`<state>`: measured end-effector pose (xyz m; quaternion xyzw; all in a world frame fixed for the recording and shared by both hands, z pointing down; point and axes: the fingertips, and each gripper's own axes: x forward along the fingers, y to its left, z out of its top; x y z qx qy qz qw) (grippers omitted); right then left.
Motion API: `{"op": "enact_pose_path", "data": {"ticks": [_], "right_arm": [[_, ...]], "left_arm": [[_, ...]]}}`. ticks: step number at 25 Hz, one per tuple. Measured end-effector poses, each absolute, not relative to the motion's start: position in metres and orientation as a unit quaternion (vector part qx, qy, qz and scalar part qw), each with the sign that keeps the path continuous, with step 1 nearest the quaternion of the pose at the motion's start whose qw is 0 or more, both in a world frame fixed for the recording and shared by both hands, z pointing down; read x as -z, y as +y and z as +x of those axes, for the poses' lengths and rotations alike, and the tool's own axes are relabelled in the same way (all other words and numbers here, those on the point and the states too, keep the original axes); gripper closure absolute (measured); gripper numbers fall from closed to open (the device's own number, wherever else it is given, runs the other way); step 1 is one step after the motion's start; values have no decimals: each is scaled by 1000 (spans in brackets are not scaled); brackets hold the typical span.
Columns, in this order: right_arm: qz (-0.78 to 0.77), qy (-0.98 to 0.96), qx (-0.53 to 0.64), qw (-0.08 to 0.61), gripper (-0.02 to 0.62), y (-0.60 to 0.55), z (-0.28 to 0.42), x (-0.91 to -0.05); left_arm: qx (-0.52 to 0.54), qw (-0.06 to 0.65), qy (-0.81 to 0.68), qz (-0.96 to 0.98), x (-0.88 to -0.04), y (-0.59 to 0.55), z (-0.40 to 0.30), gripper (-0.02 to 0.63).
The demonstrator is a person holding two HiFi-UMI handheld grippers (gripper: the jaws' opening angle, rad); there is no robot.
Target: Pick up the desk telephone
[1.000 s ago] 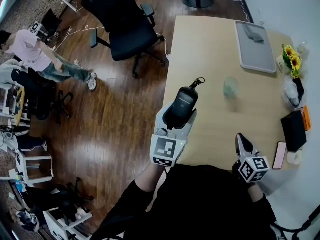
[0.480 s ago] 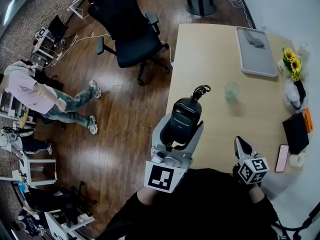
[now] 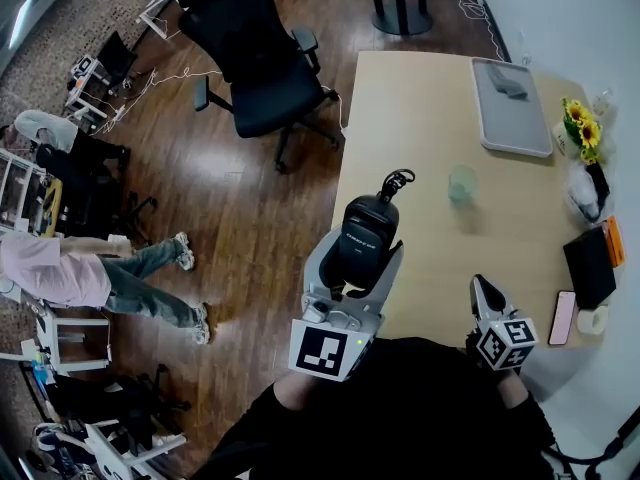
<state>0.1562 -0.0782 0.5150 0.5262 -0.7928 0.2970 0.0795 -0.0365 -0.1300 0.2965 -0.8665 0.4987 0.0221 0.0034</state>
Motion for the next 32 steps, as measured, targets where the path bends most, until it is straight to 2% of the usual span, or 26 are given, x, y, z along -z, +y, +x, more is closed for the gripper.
{"op": "enact_pose_path", "data": {"ticks": [11,24,28,32], "right_arm": [[528,-791,-298,83,595,-78,154,-514],[526,-792,-298,86,594,-81,153,-518],[527,-790,-300,89,595,-80,152,-518],[531,-787,-302,89,595,-82,153,-518]], "left_arm": [[-42,26,480,-876,-283,-123,-35,344],[-42,16,479,-877,-289,-126,-36,342],[-70,-19,465,-882,-288,-129,-39,342],[-99,-90,457,-879,-296,-139,-47,344]]}}
